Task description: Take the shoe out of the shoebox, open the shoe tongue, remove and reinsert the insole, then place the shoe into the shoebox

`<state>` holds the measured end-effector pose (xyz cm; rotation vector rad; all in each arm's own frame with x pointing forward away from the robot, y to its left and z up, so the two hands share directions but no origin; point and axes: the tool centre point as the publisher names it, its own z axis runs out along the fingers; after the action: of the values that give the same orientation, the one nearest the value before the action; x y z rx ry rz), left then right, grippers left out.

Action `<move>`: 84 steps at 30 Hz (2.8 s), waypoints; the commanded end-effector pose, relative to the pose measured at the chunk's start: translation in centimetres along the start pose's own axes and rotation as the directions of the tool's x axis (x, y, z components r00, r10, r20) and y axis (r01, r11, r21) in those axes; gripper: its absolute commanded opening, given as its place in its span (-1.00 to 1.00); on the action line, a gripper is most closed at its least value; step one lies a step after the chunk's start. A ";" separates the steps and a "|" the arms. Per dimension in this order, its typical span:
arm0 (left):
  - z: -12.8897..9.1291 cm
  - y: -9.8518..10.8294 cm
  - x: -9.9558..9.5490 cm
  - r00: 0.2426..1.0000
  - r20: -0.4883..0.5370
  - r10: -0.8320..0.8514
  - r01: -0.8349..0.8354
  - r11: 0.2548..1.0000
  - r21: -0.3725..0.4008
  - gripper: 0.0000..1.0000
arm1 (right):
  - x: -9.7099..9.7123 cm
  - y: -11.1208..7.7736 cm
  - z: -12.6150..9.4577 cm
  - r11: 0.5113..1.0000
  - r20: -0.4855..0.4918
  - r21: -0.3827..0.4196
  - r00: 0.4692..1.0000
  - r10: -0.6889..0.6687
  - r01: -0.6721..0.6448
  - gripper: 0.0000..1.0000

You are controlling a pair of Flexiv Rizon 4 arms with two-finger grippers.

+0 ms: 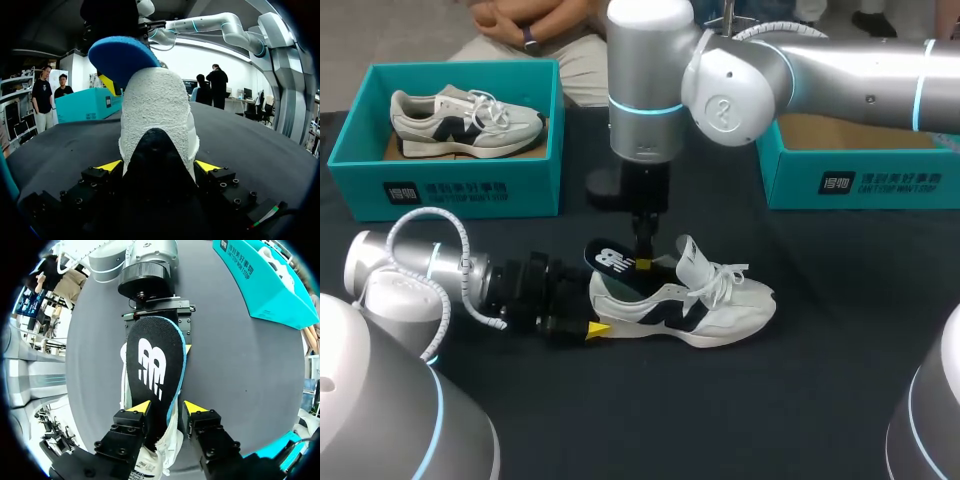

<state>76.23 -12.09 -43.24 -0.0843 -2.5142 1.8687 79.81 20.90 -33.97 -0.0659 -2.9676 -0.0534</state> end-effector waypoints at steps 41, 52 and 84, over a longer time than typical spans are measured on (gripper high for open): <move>0.2 0.5 -0.1 1.000 0.000 0.000 0.000 1.000 -0.001 -1.00 | -0.4 1.2 -2.0 0.994 0.054 -0.103 0.998 -0.038 0.044 -1.00; 0.2 0.5 -0.1 1.000 0.000 0.000 0.000 1.000 -0.001 -1.00 | -0.9 1.6 -2.4 0.990 0.051 -0.126 0.997 -0.058 0.064 -1.00; 0.2 0.5 -0.1 1.000 0.000 0.000 0.000 1.000 -0.001 -1.00 | -4.0 2.3 -15.8 0.965 0.263 -0.263 0.963 0.065 0.007 -1.00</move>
<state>76.24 -12.09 -43.24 -0.0842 -2.5142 1.8688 86.84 22.97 -20.08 -0.1593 -3.2016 -0.4642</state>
